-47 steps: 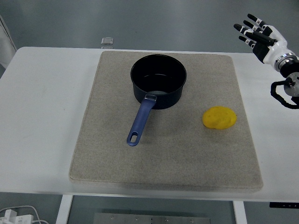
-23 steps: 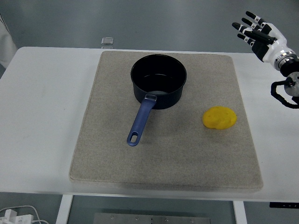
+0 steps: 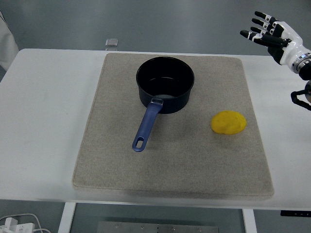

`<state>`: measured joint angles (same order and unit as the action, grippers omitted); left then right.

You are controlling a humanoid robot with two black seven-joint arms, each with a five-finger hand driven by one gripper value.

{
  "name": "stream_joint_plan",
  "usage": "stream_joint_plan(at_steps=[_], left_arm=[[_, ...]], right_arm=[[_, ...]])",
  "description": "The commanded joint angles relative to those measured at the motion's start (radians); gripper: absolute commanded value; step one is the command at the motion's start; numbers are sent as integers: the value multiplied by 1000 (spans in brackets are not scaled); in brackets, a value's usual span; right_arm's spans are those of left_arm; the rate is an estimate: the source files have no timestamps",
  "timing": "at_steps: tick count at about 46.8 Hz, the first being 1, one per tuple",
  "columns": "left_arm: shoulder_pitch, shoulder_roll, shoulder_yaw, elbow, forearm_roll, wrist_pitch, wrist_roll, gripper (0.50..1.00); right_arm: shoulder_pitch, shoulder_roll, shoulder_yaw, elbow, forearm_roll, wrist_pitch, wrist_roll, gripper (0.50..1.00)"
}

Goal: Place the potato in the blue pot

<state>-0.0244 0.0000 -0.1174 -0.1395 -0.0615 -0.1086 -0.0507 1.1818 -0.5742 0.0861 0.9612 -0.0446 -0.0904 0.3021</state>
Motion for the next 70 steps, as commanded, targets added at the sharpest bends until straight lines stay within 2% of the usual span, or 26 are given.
stream_joint_plan(at_steps=[1,12,17,29,41,51,60,63,70], left_arm=[[0,0,1,0,0,1,0,1000],[0,0,-1,0,0,0,0,1000],[0,0,-1,0,0,1,0,1000],[0,0,1,0,0,0,0,1000],[0,0,-1,0,0,0,0,1000],[0,0,1,0,0,0,0,1000],[0,0,-1,0,0,0,0,1000],[0,0,-1,0,0,1,0,1000],[0,0,-1,0,0,1,0,1000]], right_arm=[[6,-39,-2,79,-118,-26,0,942],[39,-187,-23,278,-340,-17,-1,942],[41,-253,-43,353,-449,9,-1,942],[38,-343,-161,494,-715,27,3,942],[9,-320,-218,519,-825,17,3,940],[-57,-271,-226,478,-900,-22,2,940],[-68,-220,-227,430,-902,-29,2,936],[-70,-213,-227,419,-902,-29,2,926],[-79,-210,-233,401,-905,-29,2,856]])
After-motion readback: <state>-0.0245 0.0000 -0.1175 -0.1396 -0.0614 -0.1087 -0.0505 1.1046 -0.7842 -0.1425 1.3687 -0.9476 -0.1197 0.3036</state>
